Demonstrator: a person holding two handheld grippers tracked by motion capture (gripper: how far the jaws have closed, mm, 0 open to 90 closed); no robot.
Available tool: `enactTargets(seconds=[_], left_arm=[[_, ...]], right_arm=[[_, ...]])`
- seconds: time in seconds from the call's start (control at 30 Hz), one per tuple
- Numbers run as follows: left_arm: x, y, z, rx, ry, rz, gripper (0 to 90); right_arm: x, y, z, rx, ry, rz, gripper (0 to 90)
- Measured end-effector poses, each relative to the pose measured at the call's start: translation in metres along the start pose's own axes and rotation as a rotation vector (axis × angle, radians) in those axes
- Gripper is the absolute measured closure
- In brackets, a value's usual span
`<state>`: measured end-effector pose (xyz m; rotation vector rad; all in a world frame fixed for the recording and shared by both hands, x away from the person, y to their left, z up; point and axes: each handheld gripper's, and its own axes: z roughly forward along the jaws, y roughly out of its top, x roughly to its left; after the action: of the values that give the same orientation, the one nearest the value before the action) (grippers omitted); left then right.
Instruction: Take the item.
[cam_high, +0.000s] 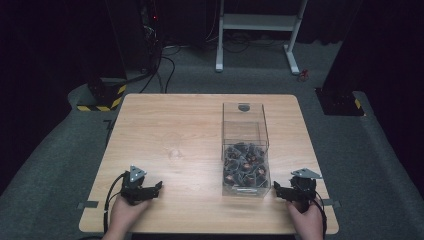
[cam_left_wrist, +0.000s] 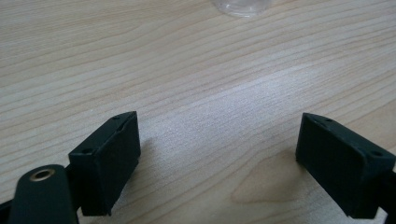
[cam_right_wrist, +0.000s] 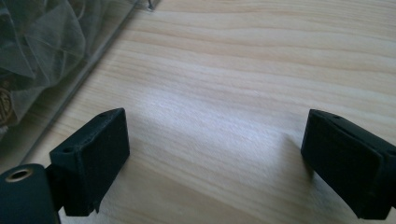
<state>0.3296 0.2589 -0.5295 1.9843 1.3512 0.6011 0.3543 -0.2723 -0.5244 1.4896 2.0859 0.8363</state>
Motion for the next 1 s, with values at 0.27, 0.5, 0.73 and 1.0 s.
enactTargets(seconds=[0.27, 0.5, 0.73, 1.0], left_arm=[[0.0002, 0.0, 0.0, 0.0, 0.001, 0.002, 14.1], [0.0001, 0.0, 0.0002, -0.002, -0.003, -0.002, 14.0], [0.0012, -0.0004, -0.0002, -0.003, -0.013, 0.003, 14.4], [0.0019, 0.0, -0.0006, 0.001, -0.019, 0.002, 15.0]], right_arm=[[0.0054, -0.0072, -0.0069, 0.001, -0.022, 0.026, 7.6], [0.0084, -0.0079, -0.0071, -0.004, -0.02, 0.017, 7.6], [0.0079, -0.008, -0.0073, -0.004, -0.012, 0.011, 7.8], [0.0075, -0.0082, -0.0075, -0.004, -0.009, 0.007, 7.7]])
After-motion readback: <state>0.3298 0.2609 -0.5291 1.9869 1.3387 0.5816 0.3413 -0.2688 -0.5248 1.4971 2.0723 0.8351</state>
